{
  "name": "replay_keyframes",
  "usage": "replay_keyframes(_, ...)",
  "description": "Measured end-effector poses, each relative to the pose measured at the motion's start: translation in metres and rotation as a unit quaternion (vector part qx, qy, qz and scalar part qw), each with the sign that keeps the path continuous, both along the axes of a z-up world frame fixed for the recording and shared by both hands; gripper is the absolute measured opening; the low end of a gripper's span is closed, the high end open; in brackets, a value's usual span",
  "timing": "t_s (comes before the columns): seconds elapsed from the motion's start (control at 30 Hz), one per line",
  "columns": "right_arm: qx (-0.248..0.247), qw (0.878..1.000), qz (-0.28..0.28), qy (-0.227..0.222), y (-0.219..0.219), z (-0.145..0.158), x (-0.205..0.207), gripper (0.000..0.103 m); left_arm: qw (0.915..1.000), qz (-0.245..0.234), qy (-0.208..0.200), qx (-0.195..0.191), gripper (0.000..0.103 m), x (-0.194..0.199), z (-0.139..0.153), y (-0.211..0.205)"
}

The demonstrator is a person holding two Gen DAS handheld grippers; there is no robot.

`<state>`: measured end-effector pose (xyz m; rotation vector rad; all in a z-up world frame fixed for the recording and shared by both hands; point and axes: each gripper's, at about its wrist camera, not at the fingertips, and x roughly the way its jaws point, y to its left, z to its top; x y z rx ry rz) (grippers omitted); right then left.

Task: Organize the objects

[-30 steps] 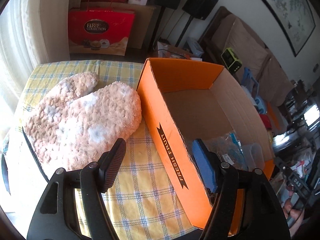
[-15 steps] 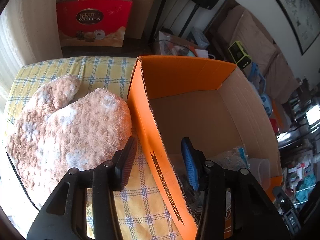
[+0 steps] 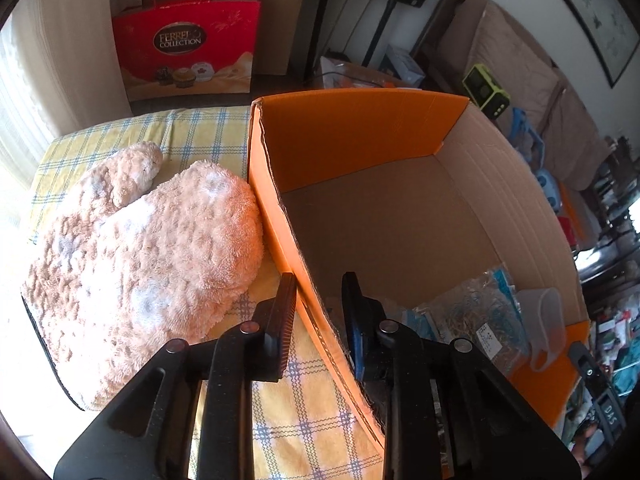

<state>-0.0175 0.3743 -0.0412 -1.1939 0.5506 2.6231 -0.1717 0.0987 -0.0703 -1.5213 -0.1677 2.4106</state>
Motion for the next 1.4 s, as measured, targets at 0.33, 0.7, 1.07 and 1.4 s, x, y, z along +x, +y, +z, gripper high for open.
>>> replay_keyframes(0.33, 0.048, 0.998, 0.022, -0.024, 0.021, 0.000, -0.028, 0.040, 0.9997, 0.012, 0.019, -0.006, 0.025, 0.032, 0.000, 0.008)
replay_keyframes(0.7, 0.084, 0.995, 0.042, -0.040, 0.048, -0.009, -0.070, 0.035, 0.9997, 0.009, 0.010, 0.023, 0.042, 0.071, 0.001, 0.012)
replay_keyframes(1.07, 0.080, 0.995, 0.045, -0.025, 0.041, 0.002, -0.061, 0.039, 0.9979, -0.040, 0.048, 0.017, 0.063, 0.084, 0.036, -0.016)
replay_keyframes(1.4, 0.056, 0.997, 0.043, -0.005, 0.020, 0.020, -0.011, 0.058, 0.9965, 0.012, 0.082, 0.006, 0.068, 0.042, 0.041, -0.065)
